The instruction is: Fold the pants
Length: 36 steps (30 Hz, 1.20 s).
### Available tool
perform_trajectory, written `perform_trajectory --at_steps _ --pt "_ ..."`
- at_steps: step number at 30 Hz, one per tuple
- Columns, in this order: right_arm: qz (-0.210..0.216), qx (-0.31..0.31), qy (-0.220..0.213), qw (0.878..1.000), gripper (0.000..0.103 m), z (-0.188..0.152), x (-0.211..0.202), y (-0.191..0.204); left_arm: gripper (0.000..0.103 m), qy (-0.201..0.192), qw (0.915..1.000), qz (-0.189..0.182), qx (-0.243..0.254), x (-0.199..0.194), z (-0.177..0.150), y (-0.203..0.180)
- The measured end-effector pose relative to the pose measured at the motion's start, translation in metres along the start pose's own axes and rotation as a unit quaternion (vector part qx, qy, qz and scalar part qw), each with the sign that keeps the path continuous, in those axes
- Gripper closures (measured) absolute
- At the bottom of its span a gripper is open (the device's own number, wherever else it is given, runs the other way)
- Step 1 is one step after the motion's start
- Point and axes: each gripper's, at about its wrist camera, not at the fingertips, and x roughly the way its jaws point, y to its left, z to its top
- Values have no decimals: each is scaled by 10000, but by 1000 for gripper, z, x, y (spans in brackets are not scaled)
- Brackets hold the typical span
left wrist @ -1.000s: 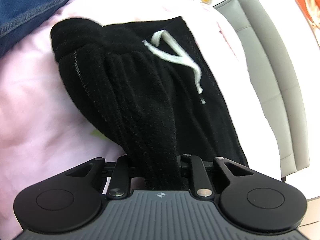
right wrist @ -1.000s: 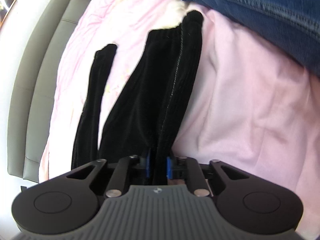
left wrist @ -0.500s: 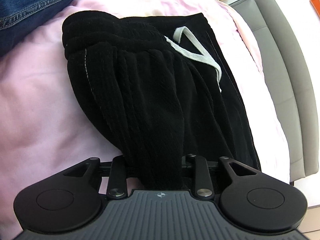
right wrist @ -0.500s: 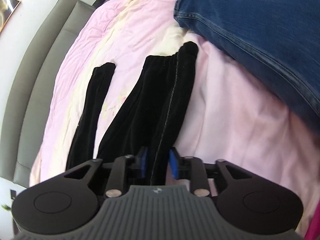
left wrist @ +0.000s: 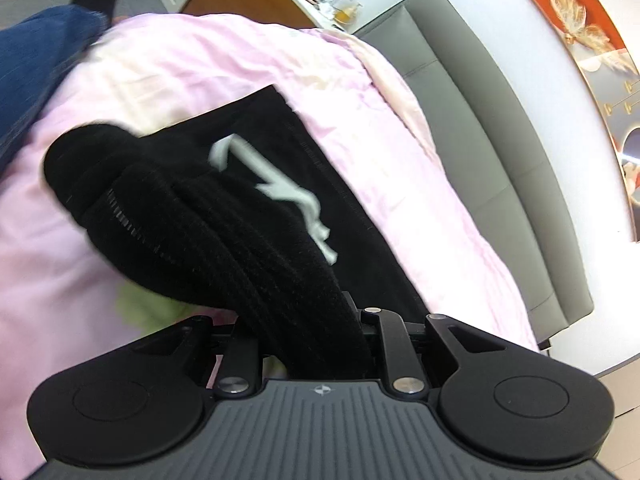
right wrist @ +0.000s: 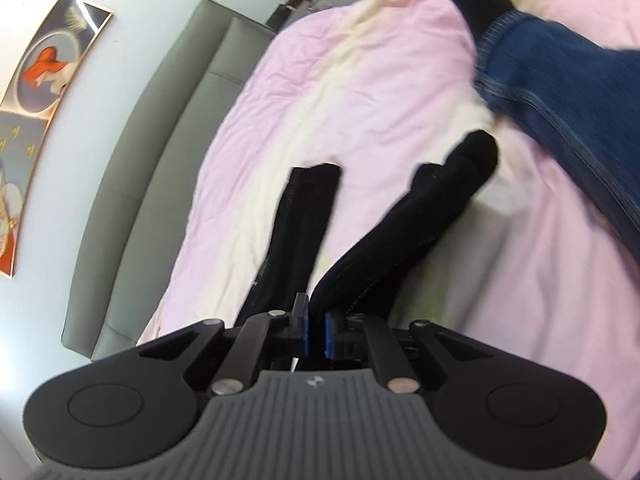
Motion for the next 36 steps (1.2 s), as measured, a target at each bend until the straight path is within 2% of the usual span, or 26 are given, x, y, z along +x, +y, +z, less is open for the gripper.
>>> perform_trajectory --at_steps 10,18,21,28,31,34,36 --pt "192 -227 47 9995 100 27 45 37 82 -153 9991 -21 404 35 25 -34" --pt "204 -632 34 9978 100 41 110 75 81 -199 9973 96 703 83 47 -58" --pt "128 -752 88 9970 100 46 142 89 81 -126 9977 168 651 109 53 -58" --pt "-279 -488 486 9972 100 44 228 88 81 140 9980 516 350 173 56 -39" --pt "-368 -405 559 9969 100 46 253 94 81 220 9985 484 105 185 65 -37" --pt "-196 -377 546 9976 100 52 268 108 82 184 9988 318 316 189 78 -52" --pt "-220 -402 628 9970 100 59 283 120 81 361 9975 431 423 201 90 -61"
